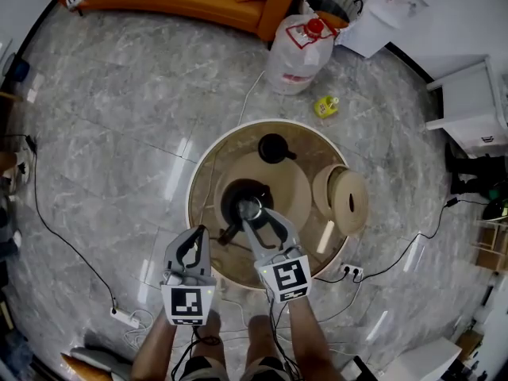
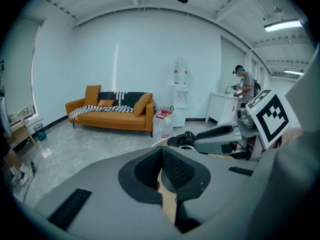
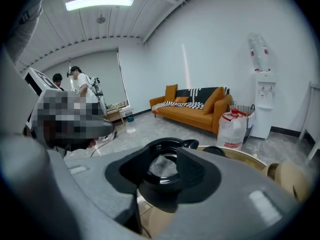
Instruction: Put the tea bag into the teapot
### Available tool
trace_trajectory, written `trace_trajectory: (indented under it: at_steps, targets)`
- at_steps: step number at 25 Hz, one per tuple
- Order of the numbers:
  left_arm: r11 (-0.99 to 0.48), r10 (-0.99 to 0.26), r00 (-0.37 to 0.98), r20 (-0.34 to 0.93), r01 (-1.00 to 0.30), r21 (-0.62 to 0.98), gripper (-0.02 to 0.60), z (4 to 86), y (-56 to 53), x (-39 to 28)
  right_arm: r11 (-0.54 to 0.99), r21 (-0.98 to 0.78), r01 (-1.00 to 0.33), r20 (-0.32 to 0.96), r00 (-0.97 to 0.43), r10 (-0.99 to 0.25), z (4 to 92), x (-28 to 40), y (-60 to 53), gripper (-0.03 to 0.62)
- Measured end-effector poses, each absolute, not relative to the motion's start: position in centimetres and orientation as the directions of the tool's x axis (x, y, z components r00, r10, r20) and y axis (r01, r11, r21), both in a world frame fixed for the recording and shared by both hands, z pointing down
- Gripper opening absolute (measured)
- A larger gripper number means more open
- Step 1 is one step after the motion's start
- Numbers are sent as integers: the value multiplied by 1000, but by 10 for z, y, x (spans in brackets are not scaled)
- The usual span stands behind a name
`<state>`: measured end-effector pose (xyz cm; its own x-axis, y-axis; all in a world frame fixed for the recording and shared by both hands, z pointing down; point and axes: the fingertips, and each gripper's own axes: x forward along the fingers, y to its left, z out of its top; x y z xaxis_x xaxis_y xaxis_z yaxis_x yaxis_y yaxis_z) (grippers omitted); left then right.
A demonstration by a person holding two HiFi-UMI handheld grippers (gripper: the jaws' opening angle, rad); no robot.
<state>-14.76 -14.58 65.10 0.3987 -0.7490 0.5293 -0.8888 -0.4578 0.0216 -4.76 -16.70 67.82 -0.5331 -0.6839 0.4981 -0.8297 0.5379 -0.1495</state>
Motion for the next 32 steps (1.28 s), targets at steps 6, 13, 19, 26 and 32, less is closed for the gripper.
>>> trace_trajectory:
  at_steps: [6, 13, 19, 26, 32]
  targets:
    - [-430, -760, 382, 526, -902, 34, 17, 636, -146, -151, 529, -154, -834, 488, -530, -694, 671, -44, -167, 170]
    - [-455, -772, 395, 499, -890, 0, 16, 605, -148, -151, 514, -166, -841, 474, -525, -706, 636, -39, -166, 170]
    - [-470, -793, 413, 448, -882, -19, 17, 528, -165, -140, 505, -148, -850, 434, -515, -739, 561, -27, -177, 169]
    - [-495, -814, 442, 377, -867, -52, 17, 431, -175, -132, 486, -98, -868, 351, -487, -800, 454, -13, -180, 167]
    - [-514, -826, 470, 312, -854, -75, 17, 350, -148, -135, 445, -28, -895, 261, -436, -861, 359, -8, -150, 110]
